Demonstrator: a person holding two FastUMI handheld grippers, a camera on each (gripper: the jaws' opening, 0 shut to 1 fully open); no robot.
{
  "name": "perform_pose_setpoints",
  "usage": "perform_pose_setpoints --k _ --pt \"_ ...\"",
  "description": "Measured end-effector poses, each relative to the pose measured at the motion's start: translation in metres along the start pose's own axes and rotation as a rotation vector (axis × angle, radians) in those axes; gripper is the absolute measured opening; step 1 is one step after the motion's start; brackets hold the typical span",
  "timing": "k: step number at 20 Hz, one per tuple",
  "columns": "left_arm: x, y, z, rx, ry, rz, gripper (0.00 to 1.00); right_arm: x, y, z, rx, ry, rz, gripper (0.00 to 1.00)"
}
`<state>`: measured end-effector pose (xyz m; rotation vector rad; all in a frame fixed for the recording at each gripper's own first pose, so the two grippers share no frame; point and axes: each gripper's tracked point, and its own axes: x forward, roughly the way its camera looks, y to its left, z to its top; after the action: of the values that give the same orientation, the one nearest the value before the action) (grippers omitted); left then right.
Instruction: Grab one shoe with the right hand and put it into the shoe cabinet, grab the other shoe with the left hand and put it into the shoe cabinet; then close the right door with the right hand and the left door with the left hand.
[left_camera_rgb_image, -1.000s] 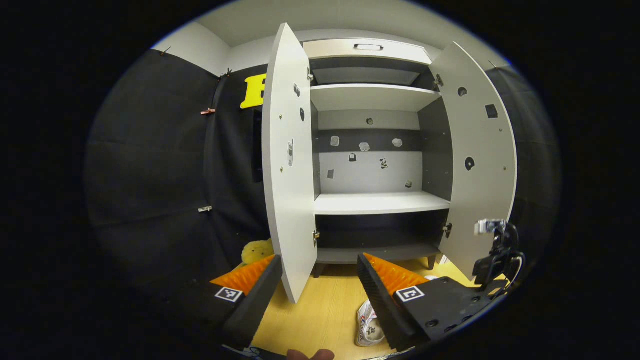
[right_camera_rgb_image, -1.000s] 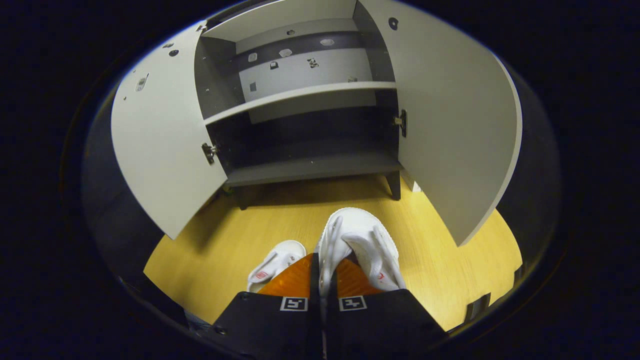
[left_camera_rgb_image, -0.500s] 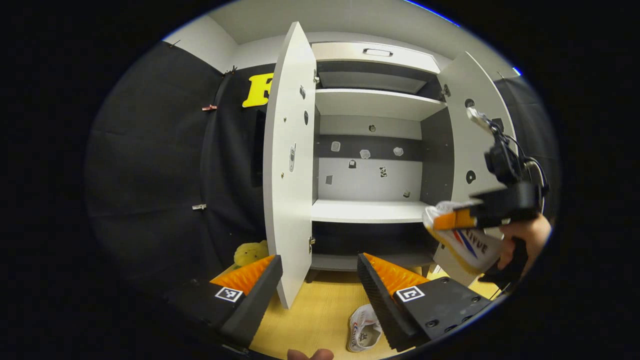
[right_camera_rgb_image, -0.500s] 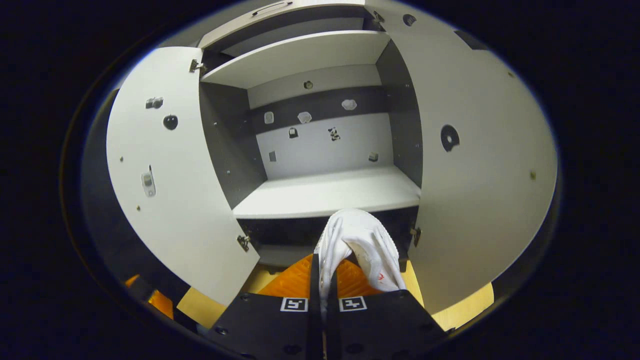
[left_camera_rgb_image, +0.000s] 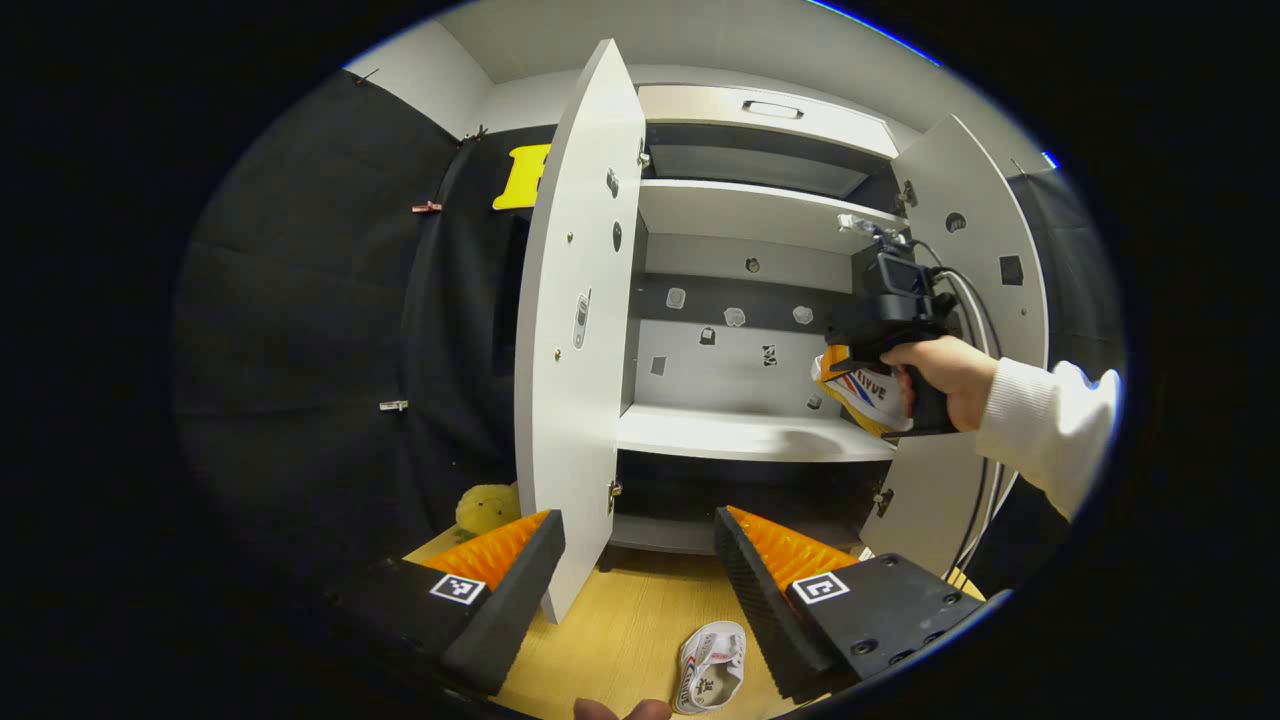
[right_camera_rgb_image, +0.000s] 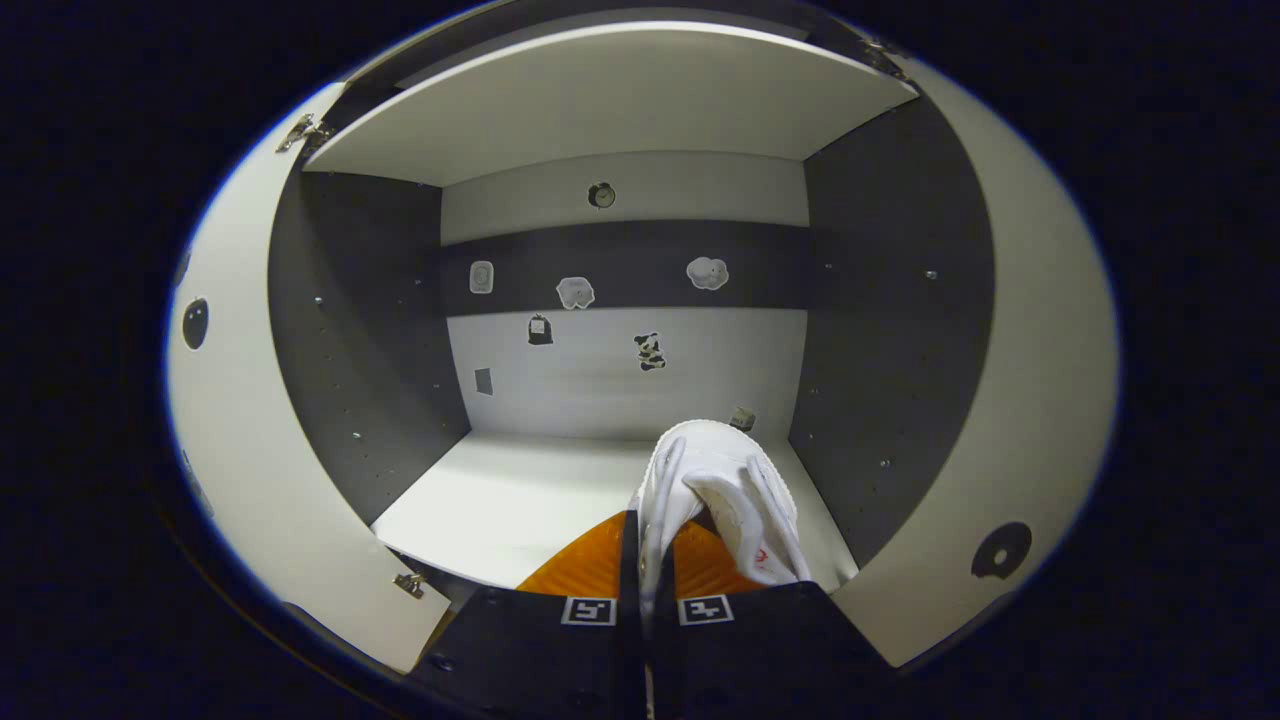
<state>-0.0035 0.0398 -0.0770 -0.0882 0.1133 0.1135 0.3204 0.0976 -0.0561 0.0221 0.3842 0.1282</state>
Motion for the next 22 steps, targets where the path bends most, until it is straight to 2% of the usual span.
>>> perform_pose_setpoints --k 6,9,13,17,18,21,22 --pt "0.011 -0.003 -0.001 -0.021 -0.002 0.015 0.95 0.095 -0.013 -0.022 -0.070 0.110 -0.045 0.08" --pt "0.015 -0.004 0.000 -0.035 0.000 0.026 0.95 0.125 -0.018 -0.037 -0.095 0.165 -0.063 0.08" --pt "0.018 -0.003 0.004 -0.019 -0.001 0.044 0.95 0.147 -0.024 -0.057 -0.080 0.231 -0.082 0.08" --pt "0.017 -0.005 0.004 -0.009 0.001 0.042 0.95 0.144 -0.027 -0.063 -0.080 0.250 -0.116 0.11" --pt "0.016 -0.006 0.003 -0.009 0.000 0.040 0.95 0.141 -0.027 -0.063 -0.082 0.247 -0.118 0.19" --pt "0.012 -0.008 0.005 -0.005 -0.005 0.028 0.95 0.126 -0.023 -0.061 -0.053 0.232 -0.112 0.27" --pt "0.011 -0.008 0.005 -0.003 -0.006 0.024 0.95 0.118 -0.018 -0.060 -0.041 0.226 -0.092 0.48"
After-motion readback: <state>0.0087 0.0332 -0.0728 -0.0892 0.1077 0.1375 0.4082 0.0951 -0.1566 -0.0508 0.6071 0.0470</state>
